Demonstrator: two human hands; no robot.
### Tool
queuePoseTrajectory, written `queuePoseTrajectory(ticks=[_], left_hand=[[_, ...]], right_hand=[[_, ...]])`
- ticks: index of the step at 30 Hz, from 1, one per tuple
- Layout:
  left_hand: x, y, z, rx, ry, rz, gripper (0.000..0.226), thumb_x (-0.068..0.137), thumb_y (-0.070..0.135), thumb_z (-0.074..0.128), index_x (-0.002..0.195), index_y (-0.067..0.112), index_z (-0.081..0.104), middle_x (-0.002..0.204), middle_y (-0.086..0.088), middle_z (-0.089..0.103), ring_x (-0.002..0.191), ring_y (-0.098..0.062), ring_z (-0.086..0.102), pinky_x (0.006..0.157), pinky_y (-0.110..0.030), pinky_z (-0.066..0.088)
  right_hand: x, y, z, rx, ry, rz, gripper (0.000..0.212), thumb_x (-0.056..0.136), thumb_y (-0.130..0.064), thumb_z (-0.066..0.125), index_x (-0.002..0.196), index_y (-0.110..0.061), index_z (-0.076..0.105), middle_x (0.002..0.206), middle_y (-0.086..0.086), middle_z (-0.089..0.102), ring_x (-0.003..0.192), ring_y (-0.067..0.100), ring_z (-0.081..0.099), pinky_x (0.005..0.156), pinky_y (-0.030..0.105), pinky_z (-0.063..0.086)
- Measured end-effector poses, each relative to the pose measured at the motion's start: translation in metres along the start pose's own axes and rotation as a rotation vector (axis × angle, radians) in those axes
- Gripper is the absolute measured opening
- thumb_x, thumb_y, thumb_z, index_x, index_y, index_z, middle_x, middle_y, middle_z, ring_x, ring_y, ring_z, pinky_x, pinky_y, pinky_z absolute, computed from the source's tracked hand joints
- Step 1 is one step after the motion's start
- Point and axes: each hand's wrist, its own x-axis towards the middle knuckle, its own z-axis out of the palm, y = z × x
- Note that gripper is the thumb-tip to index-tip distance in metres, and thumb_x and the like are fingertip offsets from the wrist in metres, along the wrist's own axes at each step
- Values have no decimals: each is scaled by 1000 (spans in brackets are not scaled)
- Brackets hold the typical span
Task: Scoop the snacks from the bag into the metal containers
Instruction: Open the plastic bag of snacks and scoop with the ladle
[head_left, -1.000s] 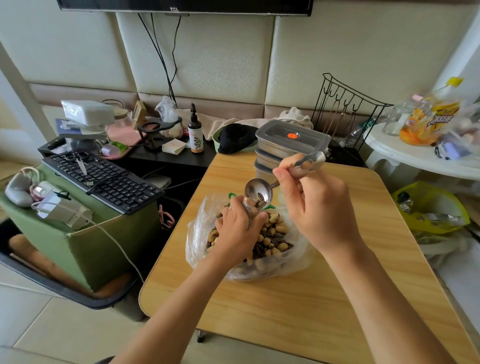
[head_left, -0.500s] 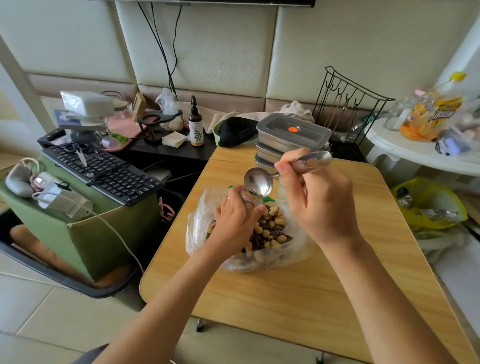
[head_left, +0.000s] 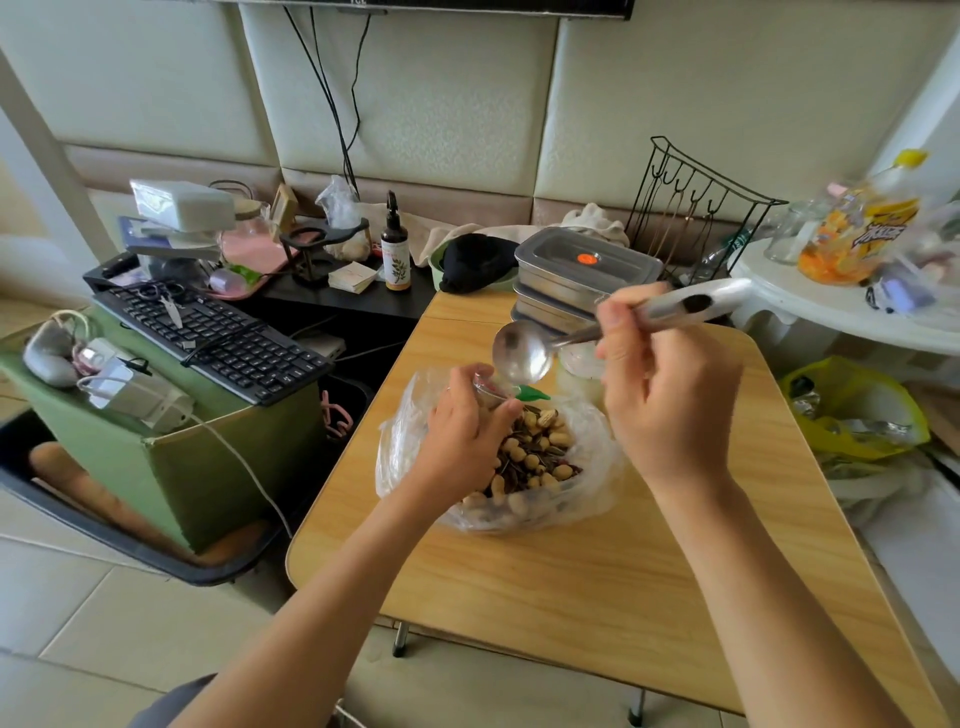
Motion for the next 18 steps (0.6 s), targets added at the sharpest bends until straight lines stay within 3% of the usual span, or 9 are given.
queuePoseTrajectory(ticks=[3, 6, 8, 11, 14, 16, 18], left_hand=[[-1, 3, -7, -10, 18, 21, 36, 101, 35, 62, 132, 21, 49, 114, 15, 62, 97, -6, 65, 90, -36, 57], [-6, 5, -14, -4, 17, 20, 39, 101, 34, 62, 134, 15, 51, 115, 13, 62, 95, 8, 62, 78, -12, 51], [-11, 5, -17, 20, 11, 10, 39, 102, 34, 60, 134, 14, 51, 116, 9, 62, 93, 11, 60, 74, -7, 48], [-17, 4, -17, 19, 16, -14, 34, 103, 34, 59, 131, 17, 50, 109, 4, 66, 84, -2, 63, 70, -16, 53], [-22, 3, -11, -21, -9, -58, 28, 104, 36, 57, 127, 23, 48, 100, -5, 72, 83, -21, 69, 76, -40, 60], [-25, 4, -6, -47, -16, -62, 22, 105, 34, 57, 122, 25, 48, 90, -7, 72, 75, -17, 68, 71, -37, 58], [-25, 4, -1, -39, -7, -55, 20, 104, 33, 58, 120, 25, 49, 77, 6, 65, 64, -5, 59, 58, -24, 44]], right_hand=[[1, 15, -8, -113, -6, 150, 32, 108, -17, 54, 84, -4, 69, 60, 3, 63, 46, 14, 55, 48, 26, 42], [-11, 28, -6, -206, -202, 260, 36, 109, -20, 52, 79, -5, 66, 57, -5, 53, 45, -3, 45, 45, 14, 40], [-24, 29, -1, -219, -314, 304, 39, 110, -23, 50, 78, -6, 66, 56, -7, 51, 44, -5, 44, 42, 12, 40], [-33, 21, 9, -186, -425, 303, 38, 110, -22, 46, 81, -7, 66, 56, -13, 46, 43, -5, 46, 35, 15, 35], [-30, 6, 20, -200, -527, 215, 34, 110, -23, 41, 94, -6, 66, 60, -13, 48, 44, 0, 49, 34, 16, 30], [-30, -4, 23, -219, -555, 124, 23, 108, -19, 48, 100, -6, 65, 62, -4, 55, 44, 12, 52, 40, 12, 21], [-32, -14, 24, -236, -569, 48, 11, 104, -14, 58, 101, -6, 65, 61, 4, 62, 44, 23, 58, 42, 18, 22]])
